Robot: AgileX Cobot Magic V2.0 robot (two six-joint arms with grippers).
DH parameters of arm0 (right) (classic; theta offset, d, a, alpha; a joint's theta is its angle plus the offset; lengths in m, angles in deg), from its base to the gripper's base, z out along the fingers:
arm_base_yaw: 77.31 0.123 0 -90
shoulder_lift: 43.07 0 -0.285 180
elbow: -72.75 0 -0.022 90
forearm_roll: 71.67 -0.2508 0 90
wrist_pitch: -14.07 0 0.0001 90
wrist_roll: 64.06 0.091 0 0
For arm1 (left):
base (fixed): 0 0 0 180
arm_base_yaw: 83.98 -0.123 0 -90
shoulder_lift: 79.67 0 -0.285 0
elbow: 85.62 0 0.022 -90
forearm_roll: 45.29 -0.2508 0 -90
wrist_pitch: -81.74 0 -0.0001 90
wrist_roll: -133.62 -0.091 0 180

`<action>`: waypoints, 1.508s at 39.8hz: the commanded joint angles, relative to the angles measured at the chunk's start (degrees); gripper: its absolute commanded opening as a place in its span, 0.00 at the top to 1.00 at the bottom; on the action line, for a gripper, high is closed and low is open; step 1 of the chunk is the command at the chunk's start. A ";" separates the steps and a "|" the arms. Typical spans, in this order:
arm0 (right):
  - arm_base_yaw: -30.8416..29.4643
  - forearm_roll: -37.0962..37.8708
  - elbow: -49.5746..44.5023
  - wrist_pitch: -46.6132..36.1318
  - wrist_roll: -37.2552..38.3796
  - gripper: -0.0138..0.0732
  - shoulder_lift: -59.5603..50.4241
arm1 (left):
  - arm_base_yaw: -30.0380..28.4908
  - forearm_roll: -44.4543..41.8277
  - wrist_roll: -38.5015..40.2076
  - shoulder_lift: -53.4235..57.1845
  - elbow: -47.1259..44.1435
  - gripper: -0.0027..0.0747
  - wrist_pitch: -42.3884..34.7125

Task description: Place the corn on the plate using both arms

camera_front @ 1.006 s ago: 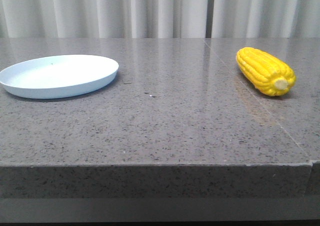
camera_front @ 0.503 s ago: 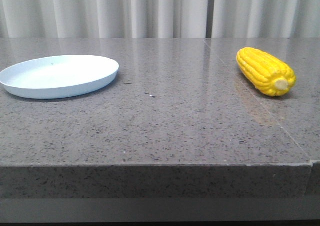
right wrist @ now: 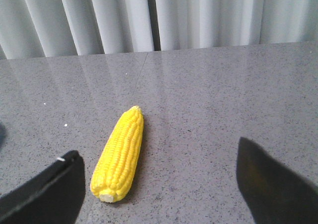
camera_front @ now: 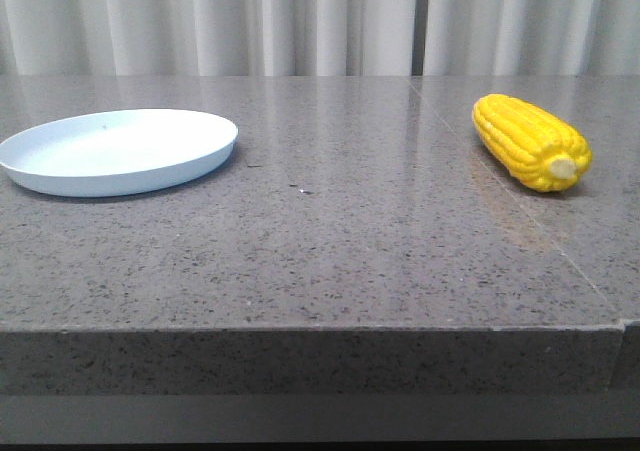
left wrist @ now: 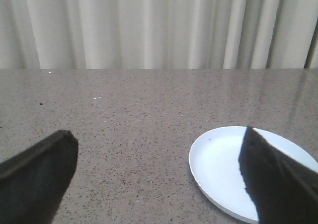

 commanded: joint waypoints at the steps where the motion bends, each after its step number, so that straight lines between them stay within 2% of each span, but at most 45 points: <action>1: -0.28 -0.15 2.09 -4.96 -0.30 0.10 0.71 | 0.00 -0.06 0.08 -0.60 2.12 0.19 -5.74; 7: -0.28 -0.15 2.09 -4.96 -0.30 0.10 0.71 | 0.10 -0.06 0.08 -2.20 2.59 0.19 -5.98; 12: -0.28 -0.15 2.09 -4.96 -0.30 0.10 0.71 | 0.32 -0.06 0.08 -9.02 5.85 0.19 -3.67; 26: -0.28 -0.15 2.01 -4.96 -0.30 0.10 0.71 | 9.33 0.06 0.46 -36.34 27.71 0.19 17.98; 32: -0.28 -0.15 2.02 -4.83 -0.30 0.10 0.71 | 9.64 0.06 3.62 -47.38 39.04 0.19 32.73; 39: -0.28 -0.15 2.02 -4.83 -0.30 0.10 0.71 | 9.64 0.06 3.62 -58.29 49.17 0.19 41.93; 49: -0.28 -0.15 2.02 -4.83 -0.30 0.10 0.71 | 9.64 0.06 3.62 -67.64 53.43 0.19 44.06; 60: -0.28 -0.15 2.02 -4.83 -0.30 0.10 0.71 | 9.64 1.02 3.62 -71.42 53.43 0.20 44.19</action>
